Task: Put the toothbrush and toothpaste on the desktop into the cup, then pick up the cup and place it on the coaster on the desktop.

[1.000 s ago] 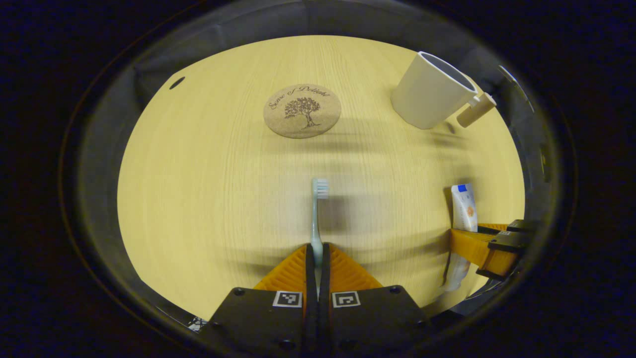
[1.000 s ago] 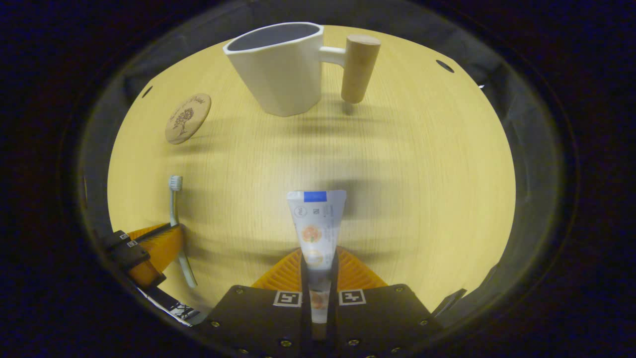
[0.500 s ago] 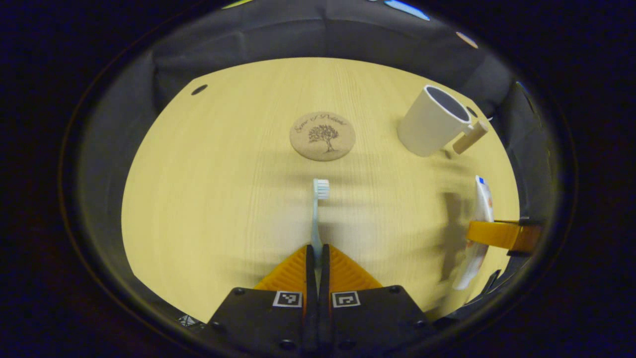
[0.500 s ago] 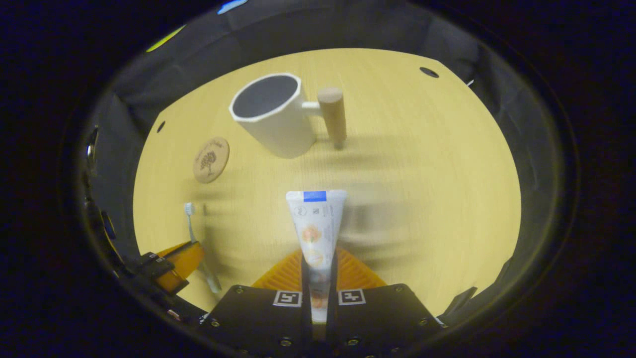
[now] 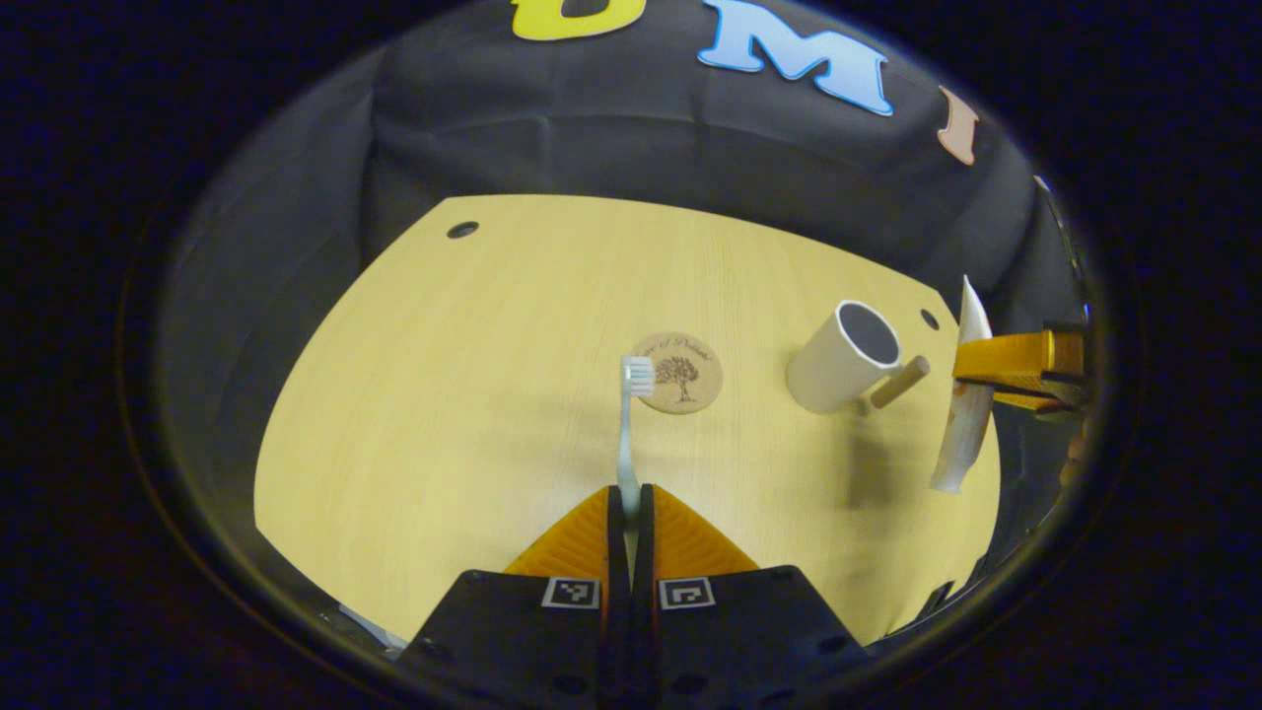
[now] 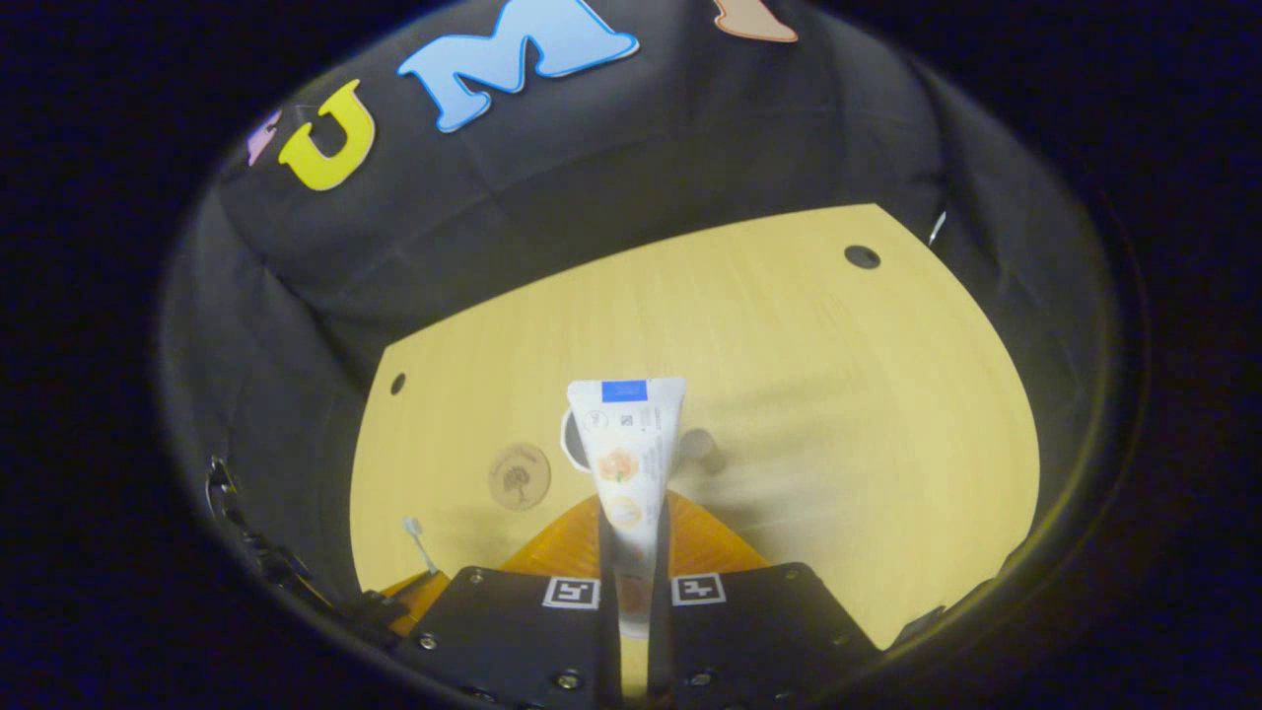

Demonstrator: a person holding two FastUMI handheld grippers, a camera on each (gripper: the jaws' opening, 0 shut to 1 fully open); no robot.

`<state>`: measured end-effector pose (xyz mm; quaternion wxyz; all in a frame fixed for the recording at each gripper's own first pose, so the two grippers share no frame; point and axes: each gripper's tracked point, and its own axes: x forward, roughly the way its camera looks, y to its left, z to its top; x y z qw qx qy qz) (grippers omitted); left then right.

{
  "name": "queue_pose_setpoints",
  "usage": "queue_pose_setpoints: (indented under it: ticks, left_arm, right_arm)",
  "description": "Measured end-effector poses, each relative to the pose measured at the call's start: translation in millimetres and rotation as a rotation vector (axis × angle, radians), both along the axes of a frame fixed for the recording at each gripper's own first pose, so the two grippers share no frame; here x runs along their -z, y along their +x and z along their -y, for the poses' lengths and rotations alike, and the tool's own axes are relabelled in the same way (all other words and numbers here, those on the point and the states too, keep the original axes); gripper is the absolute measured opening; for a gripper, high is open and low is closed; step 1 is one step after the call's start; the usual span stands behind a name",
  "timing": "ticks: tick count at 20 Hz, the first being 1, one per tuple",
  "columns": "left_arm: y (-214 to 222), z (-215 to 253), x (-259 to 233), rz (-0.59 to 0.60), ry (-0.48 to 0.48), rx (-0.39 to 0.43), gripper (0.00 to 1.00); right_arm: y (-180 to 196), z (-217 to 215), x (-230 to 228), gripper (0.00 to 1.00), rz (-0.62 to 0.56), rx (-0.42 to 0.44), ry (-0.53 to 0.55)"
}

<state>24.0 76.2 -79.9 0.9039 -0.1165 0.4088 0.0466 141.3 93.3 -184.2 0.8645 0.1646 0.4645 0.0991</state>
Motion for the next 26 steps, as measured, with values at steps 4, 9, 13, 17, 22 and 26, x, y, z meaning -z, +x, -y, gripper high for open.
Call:
queue_pose_setpoints:
  ticks: [4,9,13,17,22,26]
  left_arm:
    - [-20,-26,-36,0.074,0.011,-0.065,0.07]
    - [-66,-63,-63,0.108,0.033,-0.169,0.08]
    - [-101,-89,-90,0.114,0.082,-0.258,0.07]
    - [-125,-101,-109,0.111,0.092,-0.336,0.08]
    - [-122,-103,-111,0.097,0.066,-0.38,0.08]
    - [-107,-96,-110,0.094,0.065,-0.358,0.07]
  right_arm:
    - [53,-11,-18,0.11,0.131,0.036,0.02]
    - [99,-24,-7,0.11,0.227,0.051,0.008]
    - [115,-26,14,0.12,0.279,0.03,-0.056]
    - [117,-29,39,0.11,0.257,0.033,-0.075]
    - [104,-28,50,0.19,0.243,0.028,-0.076]
    - [87,-24,49,0.23,0.246,-0.002,-0.083]
